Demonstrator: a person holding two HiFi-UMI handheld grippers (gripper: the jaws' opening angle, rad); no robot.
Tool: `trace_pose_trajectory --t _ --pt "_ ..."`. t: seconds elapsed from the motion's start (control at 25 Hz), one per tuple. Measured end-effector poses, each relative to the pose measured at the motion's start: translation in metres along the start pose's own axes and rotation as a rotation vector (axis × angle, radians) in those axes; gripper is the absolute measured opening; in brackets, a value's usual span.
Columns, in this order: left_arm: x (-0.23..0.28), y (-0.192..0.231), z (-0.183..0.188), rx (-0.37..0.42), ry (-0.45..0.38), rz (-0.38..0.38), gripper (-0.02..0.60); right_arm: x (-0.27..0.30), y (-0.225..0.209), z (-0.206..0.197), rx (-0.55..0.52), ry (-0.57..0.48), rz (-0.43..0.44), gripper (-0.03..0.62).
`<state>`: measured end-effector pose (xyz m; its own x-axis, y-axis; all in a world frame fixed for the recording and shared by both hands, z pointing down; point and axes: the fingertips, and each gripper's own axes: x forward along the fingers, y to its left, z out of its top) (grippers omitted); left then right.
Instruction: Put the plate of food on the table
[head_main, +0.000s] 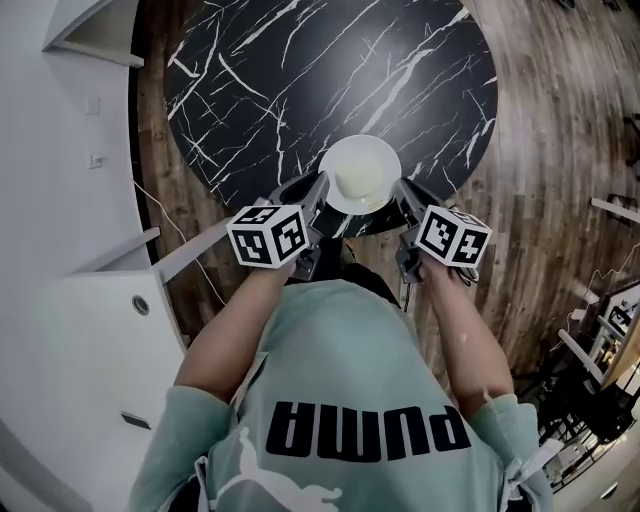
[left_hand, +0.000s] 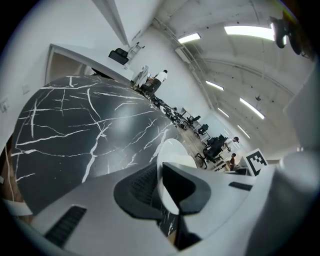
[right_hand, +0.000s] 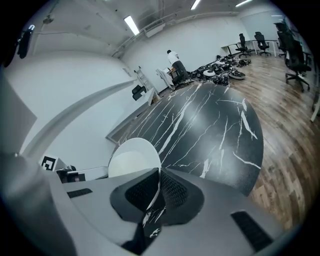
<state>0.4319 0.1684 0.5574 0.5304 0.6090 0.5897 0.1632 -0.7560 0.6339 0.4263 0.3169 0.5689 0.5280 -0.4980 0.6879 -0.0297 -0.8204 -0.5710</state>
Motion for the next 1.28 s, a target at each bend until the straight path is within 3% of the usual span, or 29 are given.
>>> trace_pose_trajectory --t 0.76,1.28 --pt "0.063 0.037 -0.01 0.043 0.229 -0.036 0.041 0.051 -0.044 0.0 0.049 0.099 -0.179 0.02" --pt "0.072 0.047 -0.027 0.129 0.314 0.002 0.057 0.06 -0.049 0.002 0.011 0.09 -0.233 0.021"
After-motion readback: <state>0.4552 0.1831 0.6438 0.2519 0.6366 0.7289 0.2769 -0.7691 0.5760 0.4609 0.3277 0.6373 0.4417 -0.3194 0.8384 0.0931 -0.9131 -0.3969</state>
